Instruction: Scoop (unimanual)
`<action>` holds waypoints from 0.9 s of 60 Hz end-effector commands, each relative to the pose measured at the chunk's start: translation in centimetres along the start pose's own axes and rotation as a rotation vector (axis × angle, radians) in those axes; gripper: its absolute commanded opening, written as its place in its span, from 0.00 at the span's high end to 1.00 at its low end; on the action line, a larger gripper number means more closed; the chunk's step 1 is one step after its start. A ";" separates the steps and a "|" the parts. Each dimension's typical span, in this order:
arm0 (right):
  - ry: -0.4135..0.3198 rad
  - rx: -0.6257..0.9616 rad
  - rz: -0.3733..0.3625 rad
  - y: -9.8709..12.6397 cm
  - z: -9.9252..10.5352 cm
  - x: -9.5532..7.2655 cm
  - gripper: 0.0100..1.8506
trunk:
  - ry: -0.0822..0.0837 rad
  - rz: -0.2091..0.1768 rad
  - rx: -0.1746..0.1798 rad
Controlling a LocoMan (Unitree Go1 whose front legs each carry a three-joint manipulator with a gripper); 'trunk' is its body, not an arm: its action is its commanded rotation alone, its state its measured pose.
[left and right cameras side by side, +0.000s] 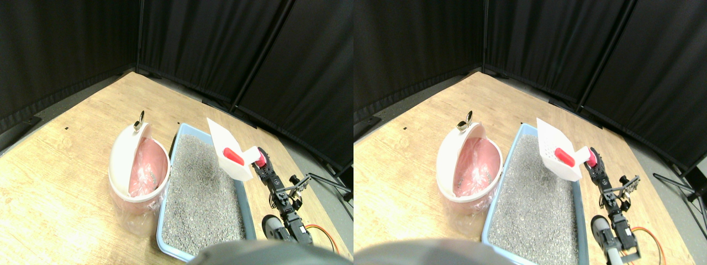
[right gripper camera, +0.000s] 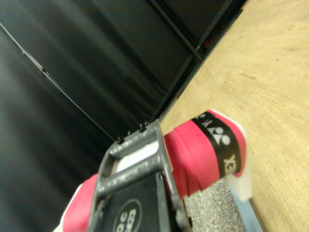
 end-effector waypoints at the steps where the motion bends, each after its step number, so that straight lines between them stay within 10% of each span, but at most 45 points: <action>1: -0.053 0.009 0.075 1.1 0.9 0.1 0.98 | 0.002 0.024 -0.001; 34: 0.015 -0.226 0.175 3.4 1.0 1.6 0.98 | -0.003 0.058 -0.009; 54: 0.077 -0.255 0.208 5.0 0.5 2.3 0.98 | -0.010 0.145 -0.047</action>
